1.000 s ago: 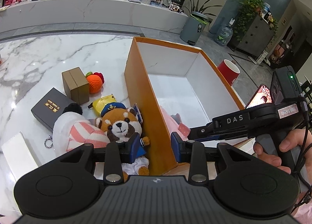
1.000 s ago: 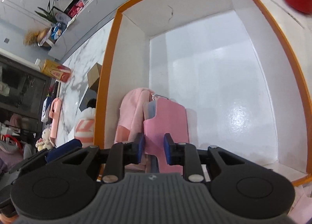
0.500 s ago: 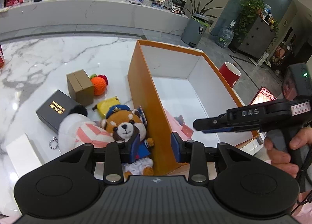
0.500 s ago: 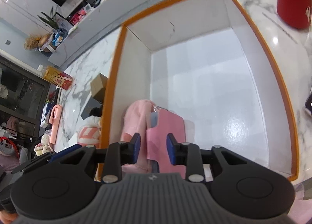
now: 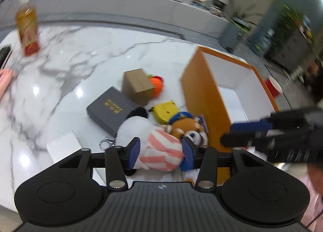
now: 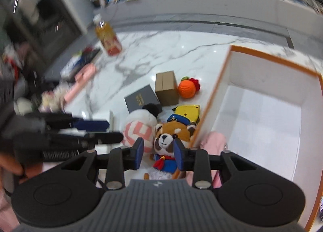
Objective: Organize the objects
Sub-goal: 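Grasp the white panda plush with the left tool while the right tool approaches the red panda plush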
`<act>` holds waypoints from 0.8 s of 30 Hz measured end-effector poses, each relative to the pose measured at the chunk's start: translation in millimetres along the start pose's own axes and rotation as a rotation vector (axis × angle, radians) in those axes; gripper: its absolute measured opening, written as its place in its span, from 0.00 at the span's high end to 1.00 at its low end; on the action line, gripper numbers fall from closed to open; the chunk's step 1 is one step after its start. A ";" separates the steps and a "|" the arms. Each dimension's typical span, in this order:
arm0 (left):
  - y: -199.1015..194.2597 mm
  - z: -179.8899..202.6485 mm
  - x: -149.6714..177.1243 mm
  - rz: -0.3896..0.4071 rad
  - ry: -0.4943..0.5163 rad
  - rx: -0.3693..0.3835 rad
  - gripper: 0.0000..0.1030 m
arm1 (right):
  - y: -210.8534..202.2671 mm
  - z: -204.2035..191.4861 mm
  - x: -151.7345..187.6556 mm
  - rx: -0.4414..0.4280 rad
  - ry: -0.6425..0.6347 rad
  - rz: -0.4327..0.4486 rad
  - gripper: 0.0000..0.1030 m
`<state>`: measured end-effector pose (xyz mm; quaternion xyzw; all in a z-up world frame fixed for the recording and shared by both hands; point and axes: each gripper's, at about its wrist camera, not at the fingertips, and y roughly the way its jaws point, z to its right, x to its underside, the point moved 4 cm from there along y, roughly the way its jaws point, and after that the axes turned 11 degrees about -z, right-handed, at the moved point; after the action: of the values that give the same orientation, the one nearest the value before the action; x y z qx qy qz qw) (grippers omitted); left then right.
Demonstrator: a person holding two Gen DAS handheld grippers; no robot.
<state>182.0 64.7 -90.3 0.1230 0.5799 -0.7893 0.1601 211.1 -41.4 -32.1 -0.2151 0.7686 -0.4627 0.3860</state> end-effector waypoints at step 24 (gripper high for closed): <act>41.4 -28.5 0.3 -0.154 -0.127 -0.055 0.21 | 94.2 -50.2 5.3 -0.027 -0.195 -0.259 0.79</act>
<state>198.4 80.4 -135.1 0.0236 0.5980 -0.7890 0.1388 170.5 27.5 -103.1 -0.3614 0.6995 -0.4750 0.3931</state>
